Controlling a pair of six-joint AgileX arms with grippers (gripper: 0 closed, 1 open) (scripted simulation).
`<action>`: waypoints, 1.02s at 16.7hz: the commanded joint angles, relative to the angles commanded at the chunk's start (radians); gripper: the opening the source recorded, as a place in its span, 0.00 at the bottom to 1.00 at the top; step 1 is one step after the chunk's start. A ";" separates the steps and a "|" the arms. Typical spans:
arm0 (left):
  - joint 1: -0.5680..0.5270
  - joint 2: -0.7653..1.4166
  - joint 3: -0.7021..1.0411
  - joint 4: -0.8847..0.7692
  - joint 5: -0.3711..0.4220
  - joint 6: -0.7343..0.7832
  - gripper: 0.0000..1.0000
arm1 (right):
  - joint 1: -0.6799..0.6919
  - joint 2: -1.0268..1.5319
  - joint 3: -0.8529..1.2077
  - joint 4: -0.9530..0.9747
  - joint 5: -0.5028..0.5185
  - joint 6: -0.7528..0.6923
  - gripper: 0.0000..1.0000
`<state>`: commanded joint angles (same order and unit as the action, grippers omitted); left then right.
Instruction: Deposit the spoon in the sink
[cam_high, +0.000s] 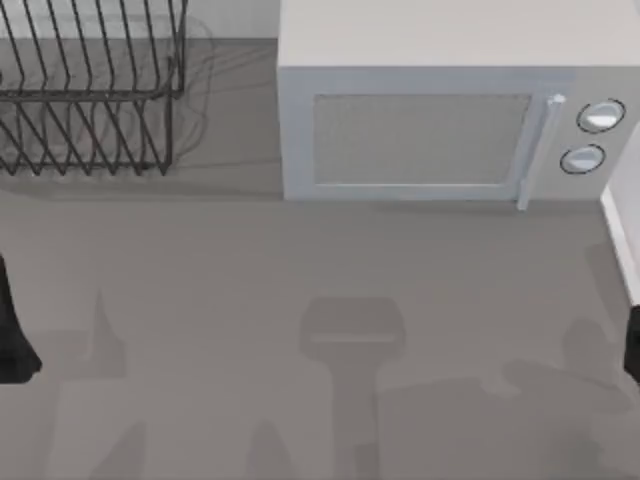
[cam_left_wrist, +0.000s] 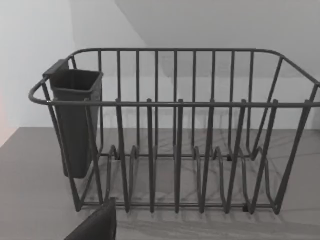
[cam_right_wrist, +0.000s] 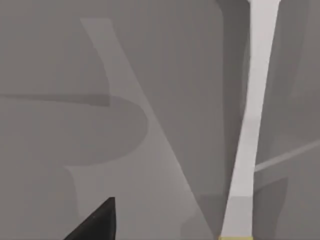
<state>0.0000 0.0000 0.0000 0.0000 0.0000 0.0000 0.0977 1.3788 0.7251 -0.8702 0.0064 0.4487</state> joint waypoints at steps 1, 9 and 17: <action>0.000 0.000 0.000 0.000 0.000 0.000 1.00 | 0.000 0.028 -0.028 0.060 0.000 0.001 1.00; 0.000 0.000 0.000 0.000 0.000 0.000 1.00 | 0.002 0.161 -0.163 0.324 0.000 0.005 1.00; 0.000 0.000 0.000 0.000 0.000 0.000 1.00 | 0.002 0.161 -0.163 0.324 0.000 0.005 0.55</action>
<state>0.0000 0.0000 0.0000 0.0000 0.0000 0.0000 0.1000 1.5394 0.5625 -0.5463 0.0064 0.4539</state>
